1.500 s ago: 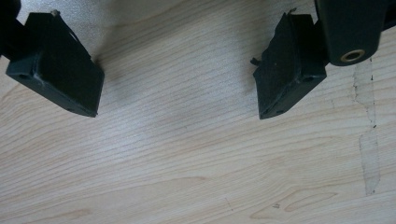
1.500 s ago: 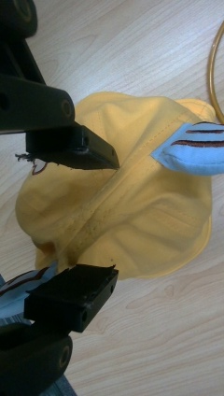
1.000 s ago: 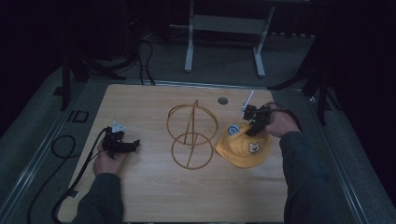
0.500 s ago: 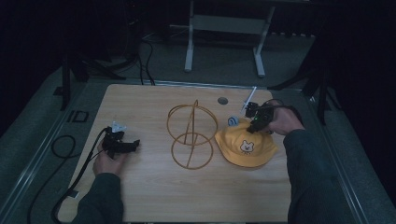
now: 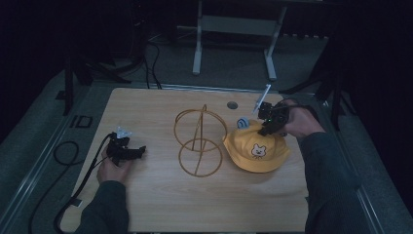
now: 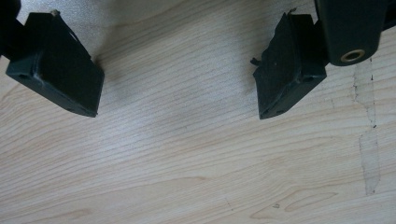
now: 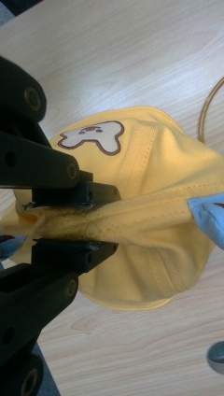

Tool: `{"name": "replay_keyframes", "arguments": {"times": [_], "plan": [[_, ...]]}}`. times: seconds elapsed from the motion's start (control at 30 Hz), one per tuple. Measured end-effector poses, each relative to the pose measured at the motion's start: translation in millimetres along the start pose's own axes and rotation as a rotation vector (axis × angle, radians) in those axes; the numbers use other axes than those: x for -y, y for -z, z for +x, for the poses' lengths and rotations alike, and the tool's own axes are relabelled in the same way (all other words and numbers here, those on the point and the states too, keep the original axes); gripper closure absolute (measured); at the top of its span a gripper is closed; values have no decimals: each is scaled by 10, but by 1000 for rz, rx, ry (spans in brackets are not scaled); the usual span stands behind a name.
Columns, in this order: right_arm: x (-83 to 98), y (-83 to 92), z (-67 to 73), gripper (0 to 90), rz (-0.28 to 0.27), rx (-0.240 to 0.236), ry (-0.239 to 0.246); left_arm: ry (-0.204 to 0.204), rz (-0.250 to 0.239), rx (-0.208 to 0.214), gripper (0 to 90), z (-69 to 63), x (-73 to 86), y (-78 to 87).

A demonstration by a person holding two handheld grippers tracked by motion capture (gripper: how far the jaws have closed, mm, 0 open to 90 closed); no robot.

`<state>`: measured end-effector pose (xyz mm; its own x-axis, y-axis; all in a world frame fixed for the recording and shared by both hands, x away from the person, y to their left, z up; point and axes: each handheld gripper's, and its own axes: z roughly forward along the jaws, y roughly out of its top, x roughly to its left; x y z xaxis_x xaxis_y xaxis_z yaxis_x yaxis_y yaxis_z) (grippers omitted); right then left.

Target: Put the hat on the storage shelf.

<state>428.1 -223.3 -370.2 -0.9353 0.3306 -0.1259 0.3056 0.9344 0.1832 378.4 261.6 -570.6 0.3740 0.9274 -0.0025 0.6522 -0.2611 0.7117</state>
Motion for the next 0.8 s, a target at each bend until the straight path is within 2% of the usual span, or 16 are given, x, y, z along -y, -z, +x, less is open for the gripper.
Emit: {"name": "replay_keyframes", "arguments": {"times": [0.37, 0.6, 0.8], "plan": [[-32, 124, 76, 762, -5, 8, 44, 0, 0, 0, 153, 0, 0, 0], [-48, 148, 156, 762, 32, 16, 77, 0, 0, 0, 153, 0, 0, 0], [-59, 208, 194, 761, 23, 18, 95, 0, 0, 0, 153, 0, 0, 0]]}}
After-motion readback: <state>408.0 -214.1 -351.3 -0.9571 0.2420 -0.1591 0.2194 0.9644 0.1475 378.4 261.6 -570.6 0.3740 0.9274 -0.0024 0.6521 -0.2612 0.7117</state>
